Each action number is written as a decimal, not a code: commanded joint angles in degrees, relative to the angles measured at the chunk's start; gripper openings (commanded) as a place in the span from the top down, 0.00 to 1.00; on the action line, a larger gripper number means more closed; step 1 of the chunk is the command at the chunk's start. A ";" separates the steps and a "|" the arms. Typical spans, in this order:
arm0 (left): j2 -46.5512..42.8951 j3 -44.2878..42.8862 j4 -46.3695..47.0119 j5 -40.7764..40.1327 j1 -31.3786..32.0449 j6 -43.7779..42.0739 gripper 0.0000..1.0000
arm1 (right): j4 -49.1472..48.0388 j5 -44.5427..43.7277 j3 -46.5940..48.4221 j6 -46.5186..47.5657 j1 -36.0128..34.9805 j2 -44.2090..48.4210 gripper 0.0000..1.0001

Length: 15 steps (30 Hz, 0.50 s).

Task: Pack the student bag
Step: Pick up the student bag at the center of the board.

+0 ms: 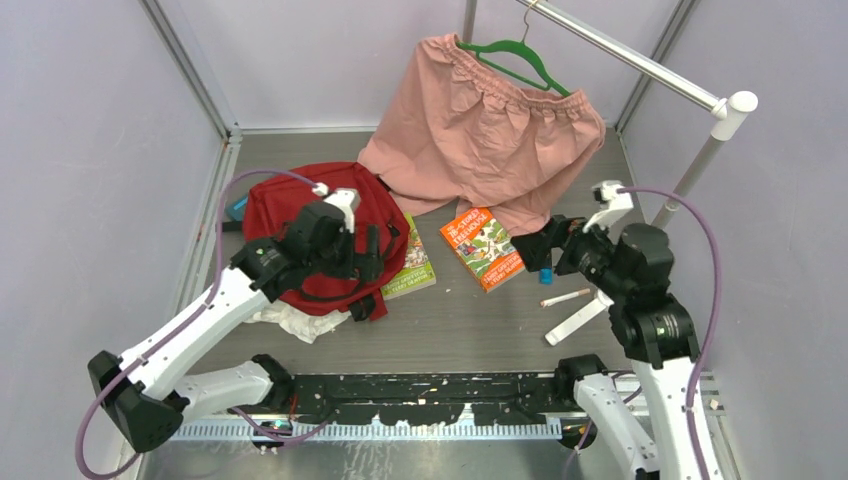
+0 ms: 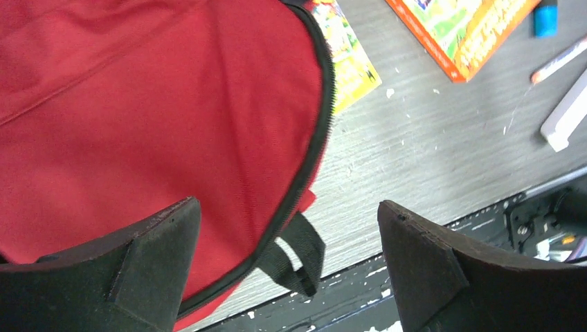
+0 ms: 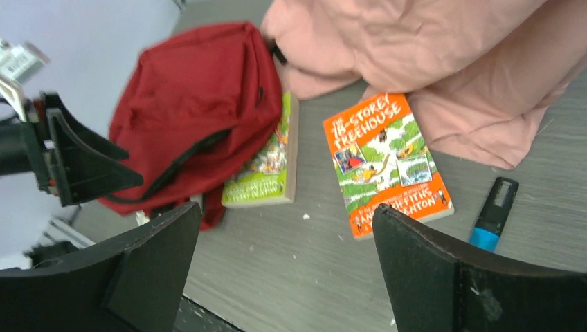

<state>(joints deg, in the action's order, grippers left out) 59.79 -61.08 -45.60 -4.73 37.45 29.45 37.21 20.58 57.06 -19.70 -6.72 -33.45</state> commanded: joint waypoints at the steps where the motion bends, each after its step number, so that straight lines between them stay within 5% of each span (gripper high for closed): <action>1: 2.21 -0.44 4.84 -5.63 6.08 -0.11 0.00 | 3.84 -6.58 3.25 7.84 -9.74 -4.73 0.00; 9: 5.98 -0.53 5.21 -10.74 7.17 -0.38 0.00 | 6.09 -49.51 6.09 9.76 -49.09 -22.68 0.00; 15: 9.75 -0.40 6.22 -10.81 7.68 -1.36 0.00 | 1.47 -48.83 5.21 5.60 -51.24 -31.43 0.00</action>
<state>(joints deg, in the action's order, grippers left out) 67.61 -61.04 -42.78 -13.65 44.64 29.28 42.48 -20.78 61.65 -12.19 -57.78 -64.58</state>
